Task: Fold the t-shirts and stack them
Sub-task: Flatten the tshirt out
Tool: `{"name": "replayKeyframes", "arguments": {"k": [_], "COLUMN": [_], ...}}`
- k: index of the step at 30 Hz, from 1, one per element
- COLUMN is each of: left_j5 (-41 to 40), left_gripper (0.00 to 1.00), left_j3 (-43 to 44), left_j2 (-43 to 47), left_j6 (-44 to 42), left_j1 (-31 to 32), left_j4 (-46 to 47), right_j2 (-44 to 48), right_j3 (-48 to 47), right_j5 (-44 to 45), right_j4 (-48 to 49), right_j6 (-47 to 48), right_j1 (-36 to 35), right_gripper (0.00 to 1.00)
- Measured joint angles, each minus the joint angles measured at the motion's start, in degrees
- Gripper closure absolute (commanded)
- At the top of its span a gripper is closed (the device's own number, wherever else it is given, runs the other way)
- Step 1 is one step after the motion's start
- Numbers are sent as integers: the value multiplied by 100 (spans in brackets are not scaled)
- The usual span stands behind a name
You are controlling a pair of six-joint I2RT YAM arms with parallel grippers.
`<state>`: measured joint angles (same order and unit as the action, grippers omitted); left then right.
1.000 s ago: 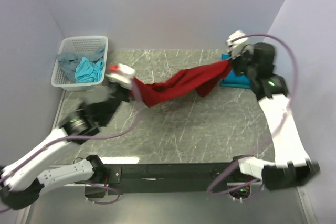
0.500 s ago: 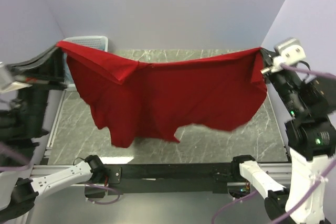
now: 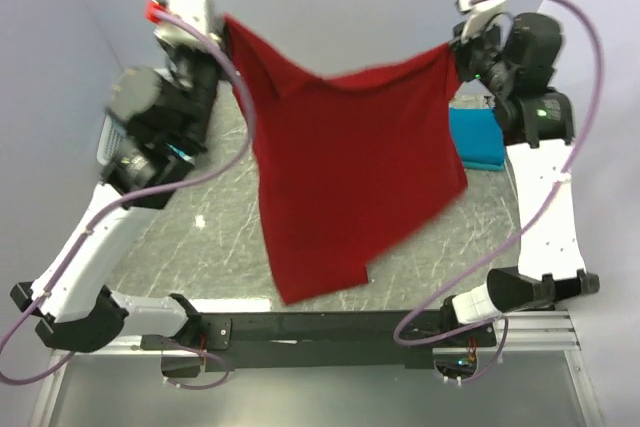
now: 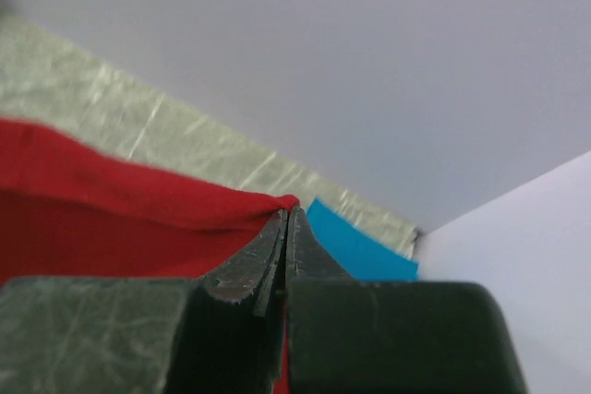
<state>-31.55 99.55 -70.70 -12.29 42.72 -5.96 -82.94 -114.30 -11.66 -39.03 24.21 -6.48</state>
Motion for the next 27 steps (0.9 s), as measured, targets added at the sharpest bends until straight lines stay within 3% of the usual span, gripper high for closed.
{"name": "replayKeyframes", "arguments": {"k": [4, 7, 15, 19, 20, 21, 22, 23, 24, 27], "left_j5": [420, 710, 1856, 3348, 3705, 4116, 4527, 4927, 5248, 6105], "left_gripper": [99, 99, 99, 99, 93, 85, 74, 49, 41, 25], "left_j3": [1196, 1080, -1233, -2752, -3056, -3390, -3683, -3934, -4092, -4266], "left_j2": [-157, 417, 2811, 3759, 3906, 4072, 4221, 4354, 4461, 4903], "left_j6": [151, 304, 811, 1272, 1394, 1530, 1672, 1814, 1930, 2371], "left_j1": [-33, -35, -42, -44, -44, -42, -44, -44, -44, -44], "left_j4": [-118, -2, -297, -1307, -1491, -1805, -2124, -2433, -2677, -3156], "right_j2": [420, 1220, 3742, 4444, 4607, 4721, 4784, 4885, 4996, 5283], "right_j3": [-291, 118, 3178, 4863, 5195, 5462, 5654, 5845, 5971, 6030], "right_j5": [44, 37, -282, -389, -435, -483, -518, -557, -581, -610], "right_j4": [149, 387, 855, 348, 59, -238, -468, -793, -1088, -1740], "right_j6": [-57, -33, 695, 1495, 1733, 1980, 2164, 2374, 2566, 3038], "right_j1": [39, 101, 271, 380, 413, 437, 450, 461, 463, 466], "right_gripper": [100, 100, 100, 100, 100, 95, 84, 67, 36, 17]}}
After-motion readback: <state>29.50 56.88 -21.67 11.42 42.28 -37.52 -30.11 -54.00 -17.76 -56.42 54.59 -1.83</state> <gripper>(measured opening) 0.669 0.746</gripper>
